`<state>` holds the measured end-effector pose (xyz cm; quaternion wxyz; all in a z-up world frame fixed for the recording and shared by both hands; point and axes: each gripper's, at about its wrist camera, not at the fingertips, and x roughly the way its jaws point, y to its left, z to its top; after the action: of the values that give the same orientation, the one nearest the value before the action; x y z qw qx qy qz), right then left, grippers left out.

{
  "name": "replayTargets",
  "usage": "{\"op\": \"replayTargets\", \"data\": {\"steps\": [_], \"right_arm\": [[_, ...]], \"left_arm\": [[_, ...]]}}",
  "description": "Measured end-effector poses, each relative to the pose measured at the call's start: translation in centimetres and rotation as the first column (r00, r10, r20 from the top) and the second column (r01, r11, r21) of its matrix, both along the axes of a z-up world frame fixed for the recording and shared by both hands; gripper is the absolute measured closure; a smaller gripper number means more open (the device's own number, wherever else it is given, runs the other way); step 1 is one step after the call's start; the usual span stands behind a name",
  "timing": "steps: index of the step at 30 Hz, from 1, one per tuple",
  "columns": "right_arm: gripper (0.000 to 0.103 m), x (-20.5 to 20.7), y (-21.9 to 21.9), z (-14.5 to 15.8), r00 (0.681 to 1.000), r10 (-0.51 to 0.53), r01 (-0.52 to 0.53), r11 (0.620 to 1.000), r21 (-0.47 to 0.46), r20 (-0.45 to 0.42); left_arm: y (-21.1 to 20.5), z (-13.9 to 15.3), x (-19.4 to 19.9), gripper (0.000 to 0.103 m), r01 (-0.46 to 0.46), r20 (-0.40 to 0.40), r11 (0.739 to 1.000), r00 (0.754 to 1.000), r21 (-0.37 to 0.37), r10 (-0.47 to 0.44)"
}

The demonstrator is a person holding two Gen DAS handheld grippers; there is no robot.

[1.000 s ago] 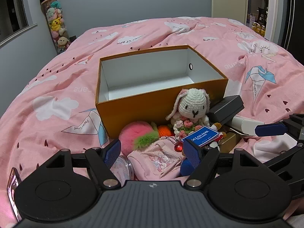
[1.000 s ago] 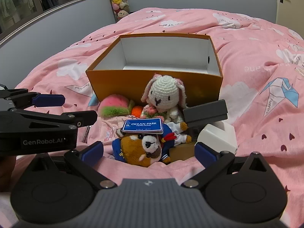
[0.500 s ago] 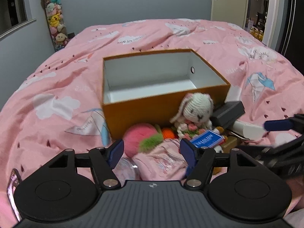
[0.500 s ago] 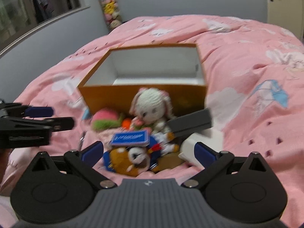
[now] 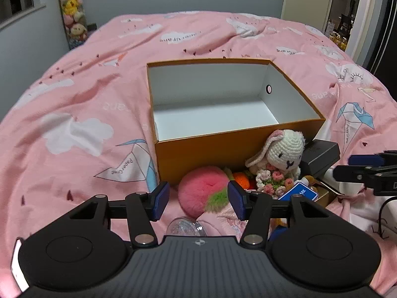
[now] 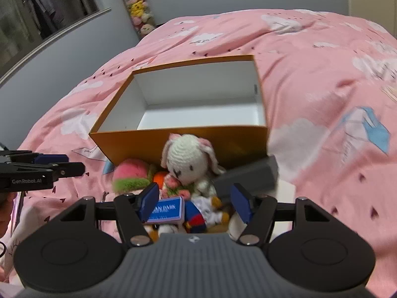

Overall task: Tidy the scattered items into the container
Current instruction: 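Move both grippers toward the plush toys in front of the box, then grasp the white crocheted bunny with the right gripper while the left grasps the bear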

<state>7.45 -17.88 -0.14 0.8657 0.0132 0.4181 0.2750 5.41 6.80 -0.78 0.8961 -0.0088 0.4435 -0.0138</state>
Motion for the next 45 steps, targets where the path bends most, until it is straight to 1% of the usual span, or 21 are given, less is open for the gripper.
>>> {"op": "replayTargets", "data": {"steps": [4, 9, 14, 16, 20, 23, 25, 28, 32, 34, 35, 37, 39, 41, 43, 45], "right_arm": [[0.035, 1.7, 2.0, -0.9, 1.000, 0.028, -0.028, 0.999, -0.028, -0.011], [0.035, 3.4, 3.7, -2.3, 0.998, 0.049, -0.050, 0.997, -0.065, -0.030], [0.035, 4.8, 5.1, -3.2, 0.997, 0.074, -0.075, 0.992, -0.100, -0.016], [0.035, 5.6, 5.5, -3.8, 0.997, 0.071, -0.073, 0.992, -0.107, -0.027], [0.035, 6.5, 6.1, -4.9, 0.996, 0.073, -0.078, 0.992, -0.095, -0.058], [0.045, 6.6, 6.0, -5.2, 0.996, 0.072, -0.076, 0.994, -0.074, -0.056], [0.048, 6.3, 5.6, -4.9, 0.996, 0.071, -0.074, 0.996, -0.054, -0.053], [0.050, 5.5, 4.8, -3.8, 0.996, 0.077, -0.078, 0.997, -0.019, -0.035], [0.050, 3.6, 3.5, -1.4, 0.997, 0.073, -0.074, 0.997, 0.007, 0.036], [0.050, 2.7, 2.5, 0.1, 0.995, 0.052, -0.055, 0.998, 0.035, 0.082], [0.050, 2.3, 2.1, 0.8, 0.994, 0.040, -0.045, 0.998, 0.050, 0.101], [0.050, 1.7, 1.3, 2.2, 0.989, 0.013, -0.022, 0.998, 0.064, 0.148], [0.050, 1.2, 0.6, 3.1, 0.984, -0.008, -0.003, 0.998, 0.064, 0.180], [0.050, 0.8, -0.4, 3.7, 0.981, -0.023, 0.010, 0.998, 0.065, 0.190], [0.050, 0.5, -1.4, 3.9, 0.982, -0.040, 0.028, 0.998, 0.063, 0.187], [0.050, 0.3, -2.1, 3.8, 0.981, -0.056, 0.048, 0.998, 0.051, 0.184]], "left_arm": [[0.0, -1.4, 1.3, 0.041, -0.006, -0.045, 1.000, 0.999, -0.019, 0.005], [-0.6, -3.1, 2.4, 0.041, 0.042, -0.089, 0.998, 0.995, -0.056, -0.047], [-1.0, -3.7, 3.5, 0.041, 0.065, -0.091, 0.996, 0.993, -0.069, -0.071], [-1.2, -3.7, 3.9, 0.041, 0.074, -0.094, 0.994, 0.992, -0.081, -0.082], [-1.3, -4.0, 4.7, 0.041, 0.070, -0.107, 0.995, 0.991, -0.078, -0.078], [-1.4, -4.0, 4.8, 0.041, 0.083, -0.116, 0.993, 0.989, -0.089, -0.093], [-1.7, -3.7, 4.6, 0.041, 0.115, -0.110, 0.988, 0.986, -0.105, -0.127], [-2.4, -2.9, 4.0, 0.041, 0.182, -0.091, 0.975, 0.977, -0.125, -0.194], [-4.0, -2.1, 2.7, 0.041, 0.298, -0.066, 0.944, 0.949, -0.140, -0.309], [-4.9, -2.0, 2.0, 0.041, 0.346, -0.062, 0.929, 0.932, -0.133, -0.356], [-5.5, -2.0, 1.8, 0.039, 0.366, -0.062, 0.922, 0.925, -0.124, -0.375], [-6.6, -2.4, 1.4, 0.034, 0.402, -0.070, 0.910, 0.909, -0.102, -0.410], [-7.6, -3.0, 1.2, 0.033, 0.428, -0.087, 0.900, 0.897, -0.078, -0.434], [-8.4, -3.7, 1.2, 0.033, 0.437, -0.107, 0.897, 0.891, -0.062, -0.441], [-9.1, -4.2, 1.5, 0.031, 0.454, -0.131, 0.889, 0.879, -0.064, -0.458], [-9.6, -4.8, 1.9, 0.031, 0.456, -0.159, 0.887, 0.873, -0.068, -0.461]]}}
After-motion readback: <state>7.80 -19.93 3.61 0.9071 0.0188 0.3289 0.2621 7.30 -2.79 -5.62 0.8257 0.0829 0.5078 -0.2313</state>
